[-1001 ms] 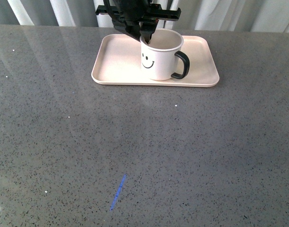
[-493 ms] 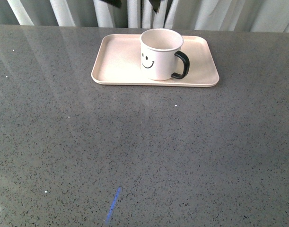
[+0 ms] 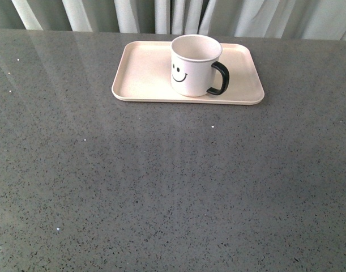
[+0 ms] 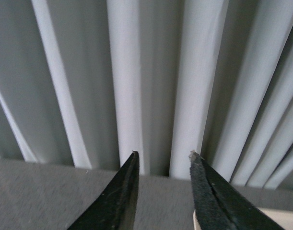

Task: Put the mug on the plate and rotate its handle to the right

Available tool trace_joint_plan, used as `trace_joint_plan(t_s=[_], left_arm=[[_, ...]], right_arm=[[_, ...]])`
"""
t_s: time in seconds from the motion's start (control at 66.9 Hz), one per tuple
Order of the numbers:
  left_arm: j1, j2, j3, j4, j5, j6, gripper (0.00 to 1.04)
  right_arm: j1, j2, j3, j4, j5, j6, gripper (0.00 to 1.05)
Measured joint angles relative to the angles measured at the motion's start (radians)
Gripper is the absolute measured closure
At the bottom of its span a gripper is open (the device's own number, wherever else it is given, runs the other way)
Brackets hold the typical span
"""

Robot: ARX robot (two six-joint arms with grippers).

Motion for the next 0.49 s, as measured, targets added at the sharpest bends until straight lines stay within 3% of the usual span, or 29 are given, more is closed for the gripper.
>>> trace_joint_plan(t_s=[0.134, 0.493], left_arm=[[0.032, -0.095, -0.218, 0.061, 0.042, -0.001, 1.04], [0.106, -0.371, -0.547, 0.114, 0.111, 0.003, 1.03]], right_arm=[[0.000, 0.000, 0.000, 0.000, 0.000, 0.000, 0.09], [0.000, 0.000, 0.000, 0.000, 0.000, 0.000, 0.09]])
